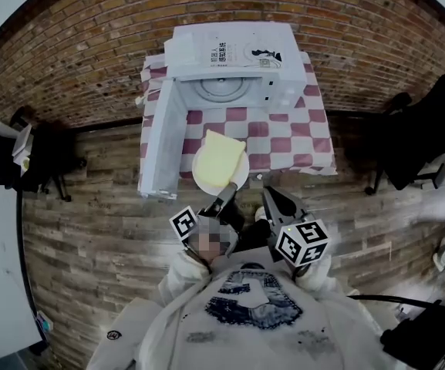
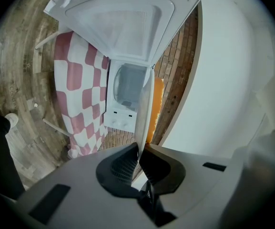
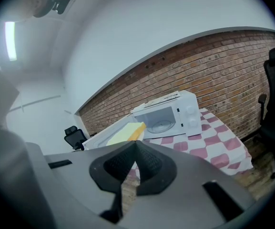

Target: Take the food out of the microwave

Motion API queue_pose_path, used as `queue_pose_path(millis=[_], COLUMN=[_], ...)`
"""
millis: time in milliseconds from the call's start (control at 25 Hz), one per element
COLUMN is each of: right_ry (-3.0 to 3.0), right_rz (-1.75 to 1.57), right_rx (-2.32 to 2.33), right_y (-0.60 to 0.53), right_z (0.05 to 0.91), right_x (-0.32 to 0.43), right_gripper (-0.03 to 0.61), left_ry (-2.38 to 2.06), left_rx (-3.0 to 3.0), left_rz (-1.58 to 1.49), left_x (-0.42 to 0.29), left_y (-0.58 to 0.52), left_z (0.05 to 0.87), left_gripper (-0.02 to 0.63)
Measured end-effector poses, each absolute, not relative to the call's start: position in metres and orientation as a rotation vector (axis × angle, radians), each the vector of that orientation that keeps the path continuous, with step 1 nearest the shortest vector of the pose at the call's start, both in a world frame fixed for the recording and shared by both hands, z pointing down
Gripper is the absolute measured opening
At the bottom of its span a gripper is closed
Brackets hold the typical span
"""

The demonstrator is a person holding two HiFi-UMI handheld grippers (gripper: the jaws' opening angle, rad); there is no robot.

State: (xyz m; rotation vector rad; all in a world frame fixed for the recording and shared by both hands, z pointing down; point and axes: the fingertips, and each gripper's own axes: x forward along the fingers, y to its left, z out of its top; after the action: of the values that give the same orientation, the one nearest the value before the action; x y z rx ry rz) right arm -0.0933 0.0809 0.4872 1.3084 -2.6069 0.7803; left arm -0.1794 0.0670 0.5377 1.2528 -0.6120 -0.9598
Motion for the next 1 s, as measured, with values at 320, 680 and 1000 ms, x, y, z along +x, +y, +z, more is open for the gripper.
queue_pose_path(millis=[320,680,1000], right_ry=[-2.613,-2.644,-2.676], right_rz=[0.781,0.762,0.751], right_rx=[1.275,1.234,1.2], right_y=[0.078,0.063,0.052], right_z=[0.492,0.486,0.48], right_x=[-0.087,-0.067,-0.055], right_gripper=[0.014,0.014,0.014], left_ry=[-0.618,-0.637,-0.659], left_rx=[1.243,1.25,1.254], left_rz=[-0.97,-0.993,-1.005], left_x=[-0.169,-0.153,-0.14], left_y=[0.068,0.059,0.052], left_z=[0.535,0.524,0.519], left_gripper=[0.018,0.017,0.018])
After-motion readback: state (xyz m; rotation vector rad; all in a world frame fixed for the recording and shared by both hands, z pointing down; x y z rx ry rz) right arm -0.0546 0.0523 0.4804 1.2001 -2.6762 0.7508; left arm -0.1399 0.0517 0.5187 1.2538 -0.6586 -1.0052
